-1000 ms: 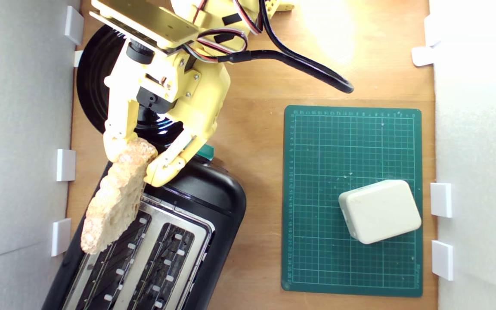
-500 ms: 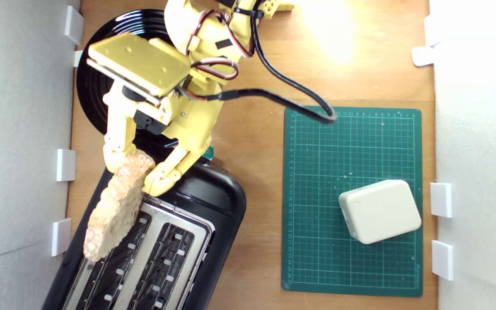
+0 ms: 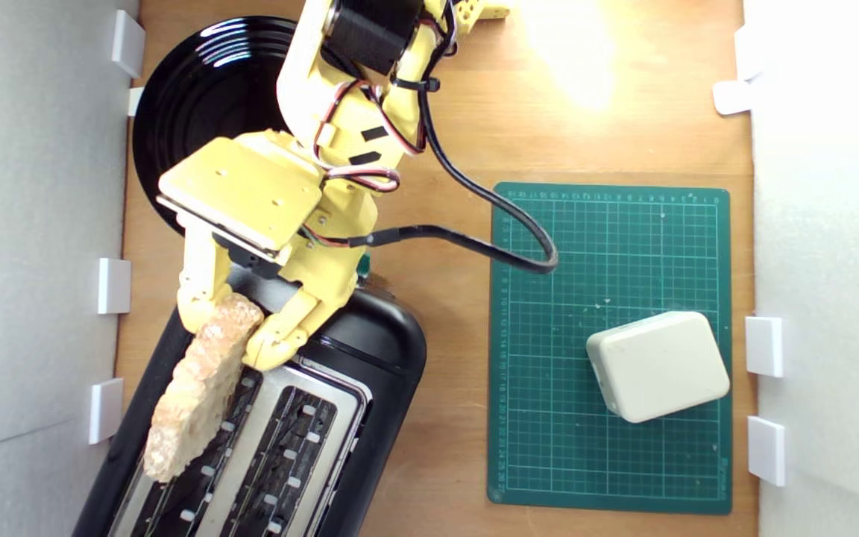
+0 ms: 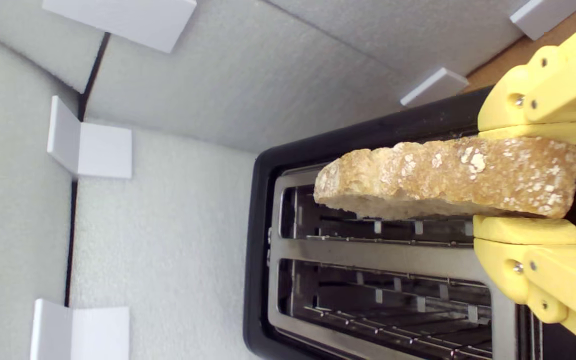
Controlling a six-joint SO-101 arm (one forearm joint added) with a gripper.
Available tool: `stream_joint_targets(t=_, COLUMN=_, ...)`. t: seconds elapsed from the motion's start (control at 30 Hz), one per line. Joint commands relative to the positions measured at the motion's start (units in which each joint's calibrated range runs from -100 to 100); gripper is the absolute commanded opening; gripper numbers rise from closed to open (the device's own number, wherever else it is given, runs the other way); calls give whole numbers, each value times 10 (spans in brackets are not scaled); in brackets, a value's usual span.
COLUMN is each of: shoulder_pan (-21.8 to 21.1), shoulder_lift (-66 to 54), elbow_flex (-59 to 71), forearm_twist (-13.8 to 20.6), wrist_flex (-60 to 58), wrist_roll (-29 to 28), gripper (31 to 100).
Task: Pick bread and place in toaster
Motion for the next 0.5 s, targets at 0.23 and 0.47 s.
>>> stream_joint_targets(t=0.23, shoulder_pan=1, shoulder_lift=65, elbow_flex=-32, forearm_twist=-11, wrist_flex=-51, wrist_roll=-7, gripper=511)
stream_joint_targets(t=0.47, shoulder_pan=-9, shoulder_lift=104, elbow_flex=-63, forearm_twist=-10, wrist_flex=-51, wrist_roll=-11, gripper=512)
